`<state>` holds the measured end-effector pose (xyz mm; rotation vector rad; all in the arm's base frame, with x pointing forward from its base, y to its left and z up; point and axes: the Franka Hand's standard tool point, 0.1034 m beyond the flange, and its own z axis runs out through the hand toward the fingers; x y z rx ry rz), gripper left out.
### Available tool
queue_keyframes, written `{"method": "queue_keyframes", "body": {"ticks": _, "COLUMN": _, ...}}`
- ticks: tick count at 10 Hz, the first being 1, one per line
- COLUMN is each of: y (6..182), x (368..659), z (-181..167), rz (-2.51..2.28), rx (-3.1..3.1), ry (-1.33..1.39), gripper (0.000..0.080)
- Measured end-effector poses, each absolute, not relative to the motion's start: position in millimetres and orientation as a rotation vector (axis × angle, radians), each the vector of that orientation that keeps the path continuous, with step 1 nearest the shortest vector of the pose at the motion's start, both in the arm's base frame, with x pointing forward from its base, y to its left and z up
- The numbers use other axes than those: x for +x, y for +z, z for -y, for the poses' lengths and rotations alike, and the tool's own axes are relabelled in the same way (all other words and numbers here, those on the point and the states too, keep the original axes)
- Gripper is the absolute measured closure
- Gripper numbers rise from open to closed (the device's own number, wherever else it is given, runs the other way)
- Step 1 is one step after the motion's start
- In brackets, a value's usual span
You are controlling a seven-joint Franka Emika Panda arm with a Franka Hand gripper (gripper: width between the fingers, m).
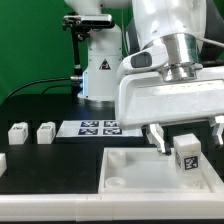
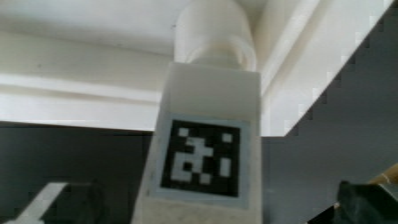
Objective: Assemble one leg
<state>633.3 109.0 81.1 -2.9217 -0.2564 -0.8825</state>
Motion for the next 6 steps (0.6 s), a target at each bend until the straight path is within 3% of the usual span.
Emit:
{"method": "queue_keyframes", "body": {"ticks": 4, "y": 90.3, "x": 636, "z": -95, "rz": 0.236, "rx": -2.932, "ry": -0.878, "gripper": 0.0150}}
{"method": "queue_keyframes", "body": {"ticks": 6, "y": 85.7, "x": 633, "z": -99, "rz": 0.247, "rx": -2.947, "ry": -0.782, "gripper": 0.0150}}
